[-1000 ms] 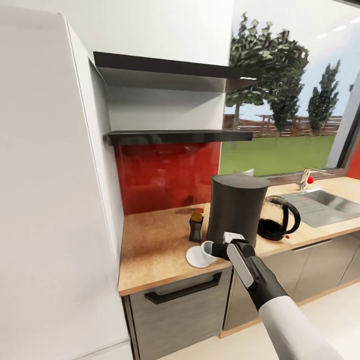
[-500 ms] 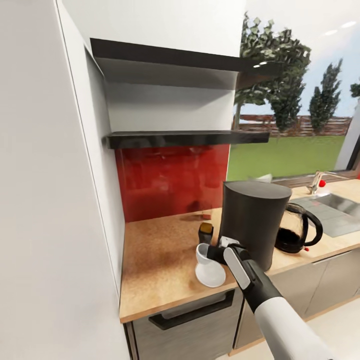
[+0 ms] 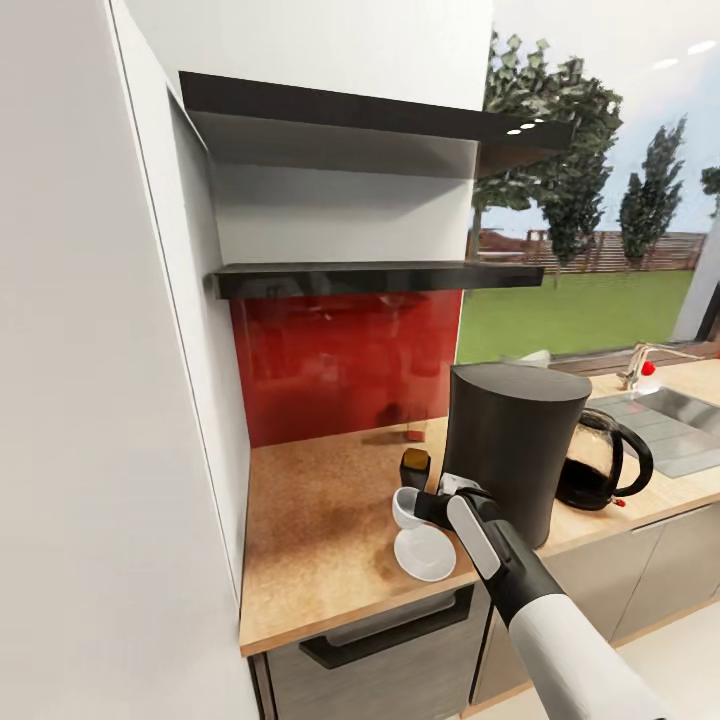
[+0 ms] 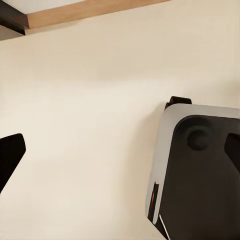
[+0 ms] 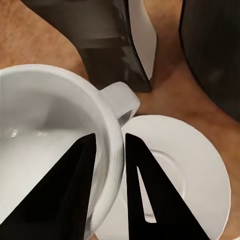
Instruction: Set up a coffee station on the kitchen countertop: keep the coffee maker on the countertop, move the bottle of coffee from the kitchen shelf to the counter next to the coffee maker, place a paper coffee filter on top of the coffee maker, put the saucer next to the coffee maker with the coffee cup on the saucer, and place the electric kettle next to the coffee maker.
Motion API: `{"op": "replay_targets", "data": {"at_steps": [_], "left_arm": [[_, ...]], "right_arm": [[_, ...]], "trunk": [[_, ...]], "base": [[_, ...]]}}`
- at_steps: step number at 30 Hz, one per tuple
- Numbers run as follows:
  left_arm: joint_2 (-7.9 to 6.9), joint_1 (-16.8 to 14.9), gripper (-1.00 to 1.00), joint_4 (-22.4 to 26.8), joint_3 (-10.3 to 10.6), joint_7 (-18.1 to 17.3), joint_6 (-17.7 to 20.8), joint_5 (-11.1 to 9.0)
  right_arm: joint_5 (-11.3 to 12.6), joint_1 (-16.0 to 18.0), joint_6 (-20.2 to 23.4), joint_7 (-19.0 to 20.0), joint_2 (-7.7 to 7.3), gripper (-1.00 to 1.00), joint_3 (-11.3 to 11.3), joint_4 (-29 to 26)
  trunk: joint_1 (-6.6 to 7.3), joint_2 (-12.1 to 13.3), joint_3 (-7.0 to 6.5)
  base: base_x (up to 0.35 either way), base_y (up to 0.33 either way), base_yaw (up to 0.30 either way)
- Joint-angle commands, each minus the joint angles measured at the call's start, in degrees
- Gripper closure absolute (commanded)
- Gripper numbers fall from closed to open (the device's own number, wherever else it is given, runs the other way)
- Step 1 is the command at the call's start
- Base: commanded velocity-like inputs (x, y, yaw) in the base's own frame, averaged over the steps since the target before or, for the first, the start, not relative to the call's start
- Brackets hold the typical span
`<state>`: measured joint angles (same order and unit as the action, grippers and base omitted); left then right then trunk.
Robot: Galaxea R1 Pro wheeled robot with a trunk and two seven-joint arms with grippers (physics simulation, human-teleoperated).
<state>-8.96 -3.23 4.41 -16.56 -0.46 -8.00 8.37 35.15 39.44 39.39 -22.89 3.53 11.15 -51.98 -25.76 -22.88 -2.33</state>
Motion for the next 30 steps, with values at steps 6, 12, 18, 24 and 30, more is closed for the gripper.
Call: {"op": "replay_targets", "data": {"at_steps": [6, 12, 18, 24, 30], "left_arm": [[0.00, -0.02, -1.00, -0.01, -0.49, -0.07, -0.26, 0.60], [0.02, -0.02, -1.00, -0.01, -0.49, -0.07, -0.26, 0.60], [0.00, -0.02, -1.00, -0.01, -0.49, -0.02, -0.26, 0.60], [0.00, -0.02, -1.00, -0.01, -0.49, -0.03, -0.26, 0.60], [0.00, -0.02, -1.00, -0.01, -0.49, -0.03, -0.26, 0.60]], "right_arm": [[0.71, 0.02, -0.01, -0.47, -0.02, 1.00, 0.10, 0.03], [0.86, 0.02, -0.01, -0.49, -0.02, 1.00, 0.10, 2.79], [0.91, 0.02, -0.06, -0.49, 0.00, 1.00, 0.10, 3.38], [0.90, 0.02, -0.03, -0.49, 0.05, 1.00, 0.18, 3.42], [0.89, 0.02, -0.05, -0.49, 0.07, 1.00, 0.19, 3.46]], "trunk": [[-0.02, -0.04, 0.02], [-0.02, -0.04, 0.02], [-0.02, -0.04, 0.02], [-0.02, -0.04, 0.02], [-0.02, -0.04, 0.02]], "base": [[0.012, 0.013, 0.000], [0.001, 0.001, 0.000], [-0.055, 0.000, -0.170], [-0.060, 0.000, -0.051], [-0.005, 0.000, -0.016]]}}
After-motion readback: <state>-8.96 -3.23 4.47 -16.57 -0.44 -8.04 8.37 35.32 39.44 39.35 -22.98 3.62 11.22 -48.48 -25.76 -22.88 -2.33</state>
